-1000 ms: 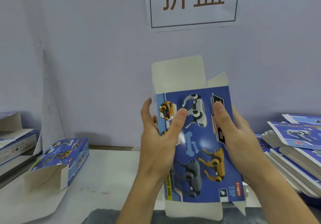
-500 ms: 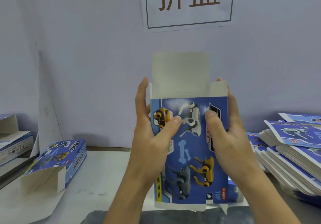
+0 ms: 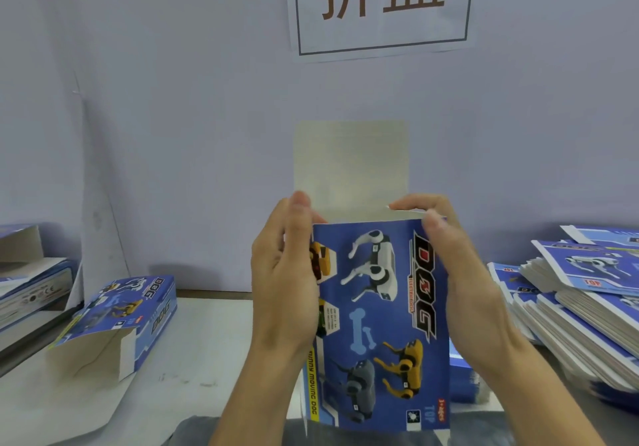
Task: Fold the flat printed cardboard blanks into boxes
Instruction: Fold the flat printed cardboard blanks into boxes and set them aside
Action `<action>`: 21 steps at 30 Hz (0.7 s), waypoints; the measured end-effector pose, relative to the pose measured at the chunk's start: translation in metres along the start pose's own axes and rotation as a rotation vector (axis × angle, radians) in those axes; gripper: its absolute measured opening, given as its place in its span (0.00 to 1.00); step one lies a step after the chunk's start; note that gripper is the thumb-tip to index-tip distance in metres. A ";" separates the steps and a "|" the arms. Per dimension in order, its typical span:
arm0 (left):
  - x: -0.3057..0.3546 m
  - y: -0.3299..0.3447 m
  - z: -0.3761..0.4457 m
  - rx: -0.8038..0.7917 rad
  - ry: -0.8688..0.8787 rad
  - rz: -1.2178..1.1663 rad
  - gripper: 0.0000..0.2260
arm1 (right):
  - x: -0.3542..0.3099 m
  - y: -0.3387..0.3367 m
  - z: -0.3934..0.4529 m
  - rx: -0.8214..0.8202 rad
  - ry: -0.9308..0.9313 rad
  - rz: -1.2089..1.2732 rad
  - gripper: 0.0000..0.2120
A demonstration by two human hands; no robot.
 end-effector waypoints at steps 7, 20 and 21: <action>0.004 0.002 -0.004 -0.020 0.016 0.043 0.08 | -0.004 0.001 0.001 0.150 0.039 -0.055 0.10; 0.002 0.000 -0.005 0.001 0.038 -0.096 0.08 | -0.002 0.006 -0.003 0.121 -0.010 0.098 0.10; 0.002 0.000 -0.006 0.018 0.070 -0.112 0.12 | -0.001 0.005 -0.005 0.151 -0.031 0.109 0.12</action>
Point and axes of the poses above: each hand's wrist, its own z-axis towards the middle knuckle, its own y-axis out of the palm, x = y × z, the point moved 3 cm from there along z, towards the middle knuckle, and after that the axes turned 14 degrees about -y, right-handed, at the moved point
